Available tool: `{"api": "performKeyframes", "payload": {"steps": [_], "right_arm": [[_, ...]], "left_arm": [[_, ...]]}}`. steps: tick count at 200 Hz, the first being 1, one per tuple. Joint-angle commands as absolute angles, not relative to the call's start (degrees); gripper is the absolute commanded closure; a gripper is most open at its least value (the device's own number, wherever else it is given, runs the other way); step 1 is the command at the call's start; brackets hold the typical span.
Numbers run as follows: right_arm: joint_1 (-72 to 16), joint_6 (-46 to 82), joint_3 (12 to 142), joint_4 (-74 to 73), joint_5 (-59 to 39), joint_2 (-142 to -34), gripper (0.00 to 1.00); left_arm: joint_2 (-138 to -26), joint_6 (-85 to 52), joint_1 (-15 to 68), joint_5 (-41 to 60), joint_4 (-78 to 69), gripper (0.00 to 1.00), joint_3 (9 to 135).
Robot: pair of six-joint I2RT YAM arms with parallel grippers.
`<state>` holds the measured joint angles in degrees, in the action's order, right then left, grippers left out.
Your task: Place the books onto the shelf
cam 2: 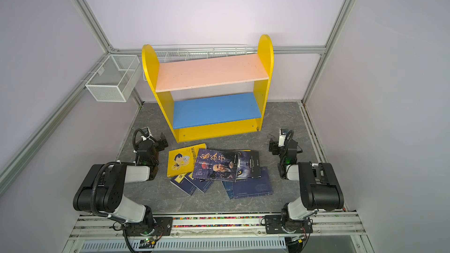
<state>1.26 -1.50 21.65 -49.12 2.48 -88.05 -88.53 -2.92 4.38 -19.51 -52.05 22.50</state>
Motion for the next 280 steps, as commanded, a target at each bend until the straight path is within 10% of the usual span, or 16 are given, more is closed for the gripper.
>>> {"api": "performKeyframes", "payload": {"steps": [1, 105, 169, 225, 280], "right_arm": [[1.1, -1.8, 22.2, -49.4, 1.8, -87.8, 0.12], [1.4, -2.5, 25.9, -38.8, -1.1, -82.3, 0.08], [-4.7, 20.6, 37.5, 0.2, 22.3, -69.6, 0.08], [-18.8, 25.5, 38.7, 19.2, 8.2, -53.2, 0.08], [-34.2, 27.5, 51.7, 26.4, -3.5, -66.2, 0.07]], "left_arm": [[-89.2, -2.5, 4.0, -19.6, -53.3, 0.01, 21.9], [-86.6, -2.0, 4.5, -20.1, -48.1, 0.01, 23.8], [-67.4, -24.6, 11.2, -51.0, -11.8, 0.01, 31.8], [-52.5, -47.4, 25.3, -44.5, 20.5, 0.01, 34.3], [-56.4, -37.4, 39.1, -15.9, 15.6, 0.01, 36.1]]}}
